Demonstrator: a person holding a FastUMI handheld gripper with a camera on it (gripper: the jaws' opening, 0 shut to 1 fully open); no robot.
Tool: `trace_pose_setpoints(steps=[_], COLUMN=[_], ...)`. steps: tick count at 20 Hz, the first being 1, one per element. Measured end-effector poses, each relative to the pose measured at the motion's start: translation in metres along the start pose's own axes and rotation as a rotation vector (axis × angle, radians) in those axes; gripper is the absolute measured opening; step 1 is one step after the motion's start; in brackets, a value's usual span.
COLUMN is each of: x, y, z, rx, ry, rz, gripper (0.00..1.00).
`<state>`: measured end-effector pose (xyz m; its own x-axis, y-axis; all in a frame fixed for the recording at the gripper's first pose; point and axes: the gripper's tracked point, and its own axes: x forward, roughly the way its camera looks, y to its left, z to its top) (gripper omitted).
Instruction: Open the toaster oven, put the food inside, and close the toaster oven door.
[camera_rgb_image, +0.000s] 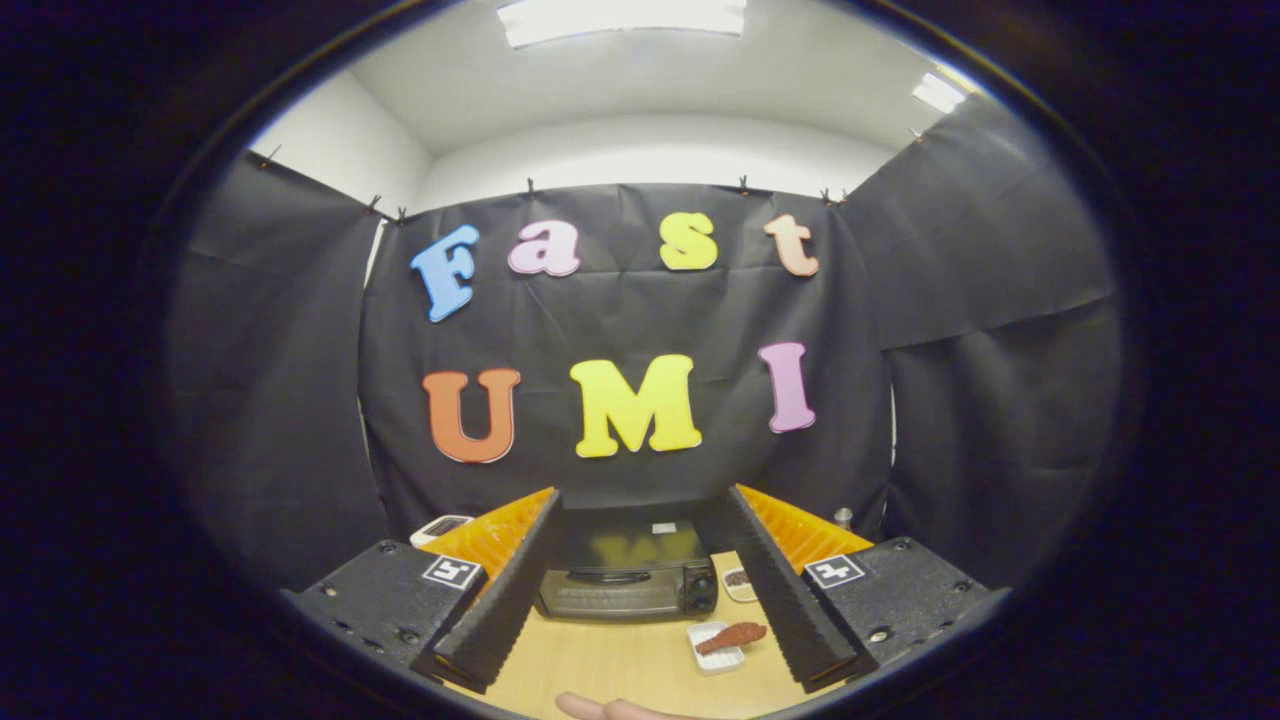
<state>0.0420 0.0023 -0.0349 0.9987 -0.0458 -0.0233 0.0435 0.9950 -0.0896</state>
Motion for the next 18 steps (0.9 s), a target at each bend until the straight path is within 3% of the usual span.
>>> trace_pose_setpoints(steps=[4,8,12,18], x=[0.049,0.106,0.178,0.259], y=[0.02,0.024,0.009,0.009], z=[-0.044,-0.1,-0.14,-0.209], rx=[-0.051,-0.06,-0.07,-0.045], ry=[0.115,0.281,0.359,0.453], rz=[0.037,0.012,-0.046,-0.009], gripper=[1.0,1.0,1.0,1.0])
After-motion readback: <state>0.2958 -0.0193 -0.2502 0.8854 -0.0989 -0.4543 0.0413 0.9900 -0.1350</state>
